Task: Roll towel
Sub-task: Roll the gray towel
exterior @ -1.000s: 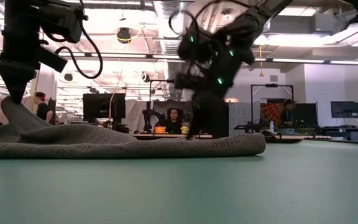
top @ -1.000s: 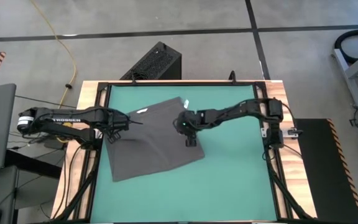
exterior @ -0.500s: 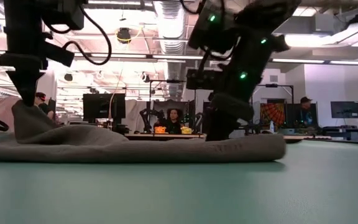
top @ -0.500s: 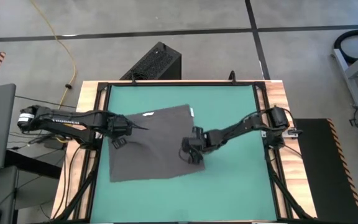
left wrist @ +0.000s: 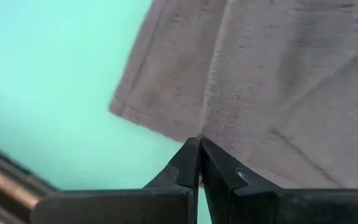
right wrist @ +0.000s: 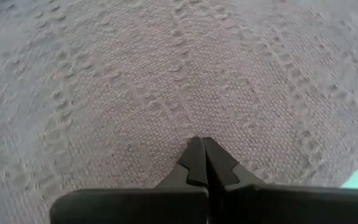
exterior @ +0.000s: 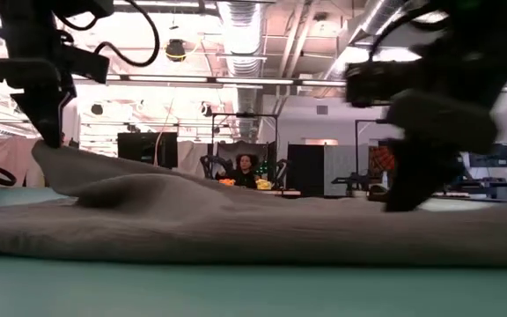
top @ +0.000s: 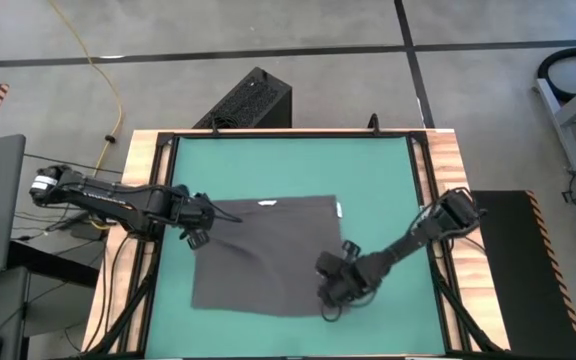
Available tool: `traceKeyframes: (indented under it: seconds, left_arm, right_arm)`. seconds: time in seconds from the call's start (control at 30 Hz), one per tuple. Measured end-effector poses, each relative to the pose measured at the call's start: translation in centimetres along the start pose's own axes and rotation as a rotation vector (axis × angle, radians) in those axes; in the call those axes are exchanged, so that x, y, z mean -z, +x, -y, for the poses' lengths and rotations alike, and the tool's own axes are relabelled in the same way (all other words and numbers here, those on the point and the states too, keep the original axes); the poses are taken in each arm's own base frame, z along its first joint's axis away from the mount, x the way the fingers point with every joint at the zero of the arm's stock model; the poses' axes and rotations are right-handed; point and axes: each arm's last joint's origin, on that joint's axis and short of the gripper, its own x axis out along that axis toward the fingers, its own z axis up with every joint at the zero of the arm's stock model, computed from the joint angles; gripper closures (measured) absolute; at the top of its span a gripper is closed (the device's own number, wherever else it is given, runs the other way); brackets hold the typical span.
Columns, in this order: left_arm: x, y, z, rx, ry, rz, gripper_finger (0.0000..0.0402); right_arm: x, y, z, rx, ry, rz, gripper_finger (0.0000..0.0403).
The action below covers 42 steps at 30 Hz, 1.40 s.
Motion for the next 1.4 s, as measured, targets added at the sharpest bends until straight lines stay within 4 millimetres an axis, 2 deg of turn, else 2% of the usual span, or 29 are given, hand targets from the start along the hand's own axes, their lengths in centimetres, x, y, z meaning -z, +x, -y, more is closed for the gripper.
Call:
traceKeyframes:
  seconds: [0.13,0.23,0.3,0.4,0.5,0.57,0.63,0.73,0.87,0.97,1.1,1.23,1.4]
  left_arm:
    - [-0.4,-0.1,0.6,0.042,0.019,0.055,0.0401]
    - [-0.6,-0.2,0.9,0.063,0.039,0.086,0.0401]
    - [-0.6,-0.2,0.9,0.064,0.043,0.087,0.0401]
    - [-0.6,-0.2,0.9,0.063,0.043,0.086,0.0401]
    - [-0.6,-0.2,0.9,0.063,0.044,0.086,0.0402]
    - [-0.6,-0.2,0.9,0.062,0.043,0.086,0.0401]
    - [-0.6,-0.2,0.9,0.062,0.044,0.086,0.0401]
    - [-0.6,-0.2,0.9,0.061,0.044,0.085,0.0401]
    - [-0.6,-0.2,0.9,0.058,0.045,0.083,0.0401]
    - [-0.6,-0.2,0.9,0.058,0.045,0.083,0.0402]
    - [-0.6,-0.2,0.9,0.057,0.045,0.084,0.0401]
    - [-0.6,-0.2,0.9,0.056,0.045,0.084,0.0401]
    - [-0.6,-0.2,0.9,0.056,0.045,0.084,0.0401]
  right_arm:
    - [1.2,-1.6,-0.5,0.031,0.044,0.045,0.0389]
    - [0.8,-3.8,-0.6,0.044,-0.004,0.116,0.0364]
    - [-0.4,-6.5,-0.4,0.051,-0.024,0.210,0.0345]
    - [-2.3,-9.6,1.2,0.127,-0.109,0.307,0.0318]
    - [-5.1,-11.2,3.5,0.205,-0.191,0.365,0.0285]
    - [-7.2,-11.4,5.9,0.225,-0.202,0.321,0.0259]
    - [-9.1,-10.9,8.1,0.204,-0.236,0.241,0.0232]
    - [-11.1,-9.0,10.7,0.167,-0.352,0.147,0.0198]
    - [-12.8,-6.4,14.1,0.083,-0.432,0.085,0.0181]
    - [-12.8,-3.7,16.2,0.005,-0.446,0.028,0.0181]
    - [-12.3,-1.5,18.1,-0.040,-0.456,0.011,0.0186]
    - [-11.3,0.1,18.9,-0.114,-0.431,-0.004,0.0189]
    - [-10.5,1.1,18.8,-0.176,-0.416,0.025,0.0190]
